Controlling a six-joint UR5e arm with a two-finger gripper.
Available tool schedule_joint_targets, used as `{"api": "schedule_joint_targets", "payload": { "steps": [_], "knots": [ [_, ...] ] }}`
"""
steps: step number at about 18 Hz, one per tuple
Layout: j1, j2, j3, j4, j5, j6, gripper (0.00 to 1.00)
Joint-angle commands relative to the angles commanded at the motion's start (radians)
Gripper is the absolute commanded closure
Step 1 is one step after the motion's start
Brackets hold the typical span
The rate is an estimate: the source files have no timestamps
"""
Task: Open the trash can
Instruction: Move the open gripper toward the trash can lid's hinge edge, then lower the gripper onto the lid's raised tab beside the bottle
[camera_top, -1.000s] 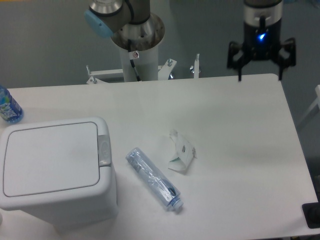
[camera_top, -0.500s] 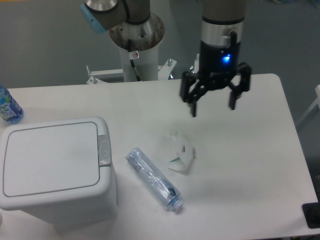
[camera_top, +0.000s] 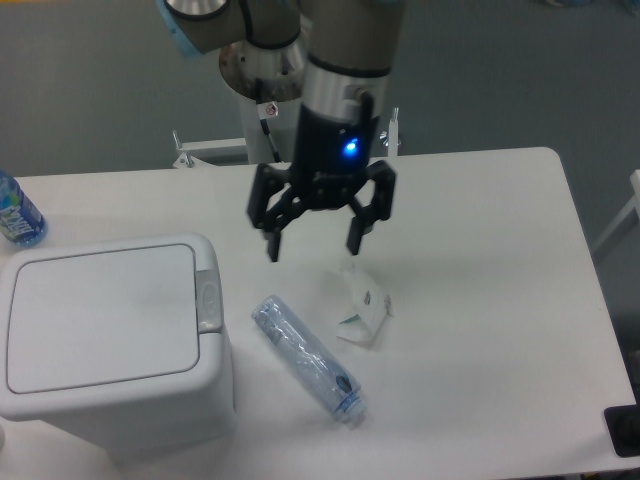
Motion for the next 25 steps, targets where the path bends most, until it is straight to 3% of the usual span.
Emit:
{"api": "schedule_joint_targets", "payload": {
  "steps": [5,9,25],
  "knots": [
    [-0.023,-0.020,0.000,0.008,0.002,0.015,0.00],
    [-0.029,-0.032,-0.003,0.061,0.008,0.017,0.00],
    [-0.041,-0.045,-0.041,0.069,0.011,0.015,0.00]
  ]
}}
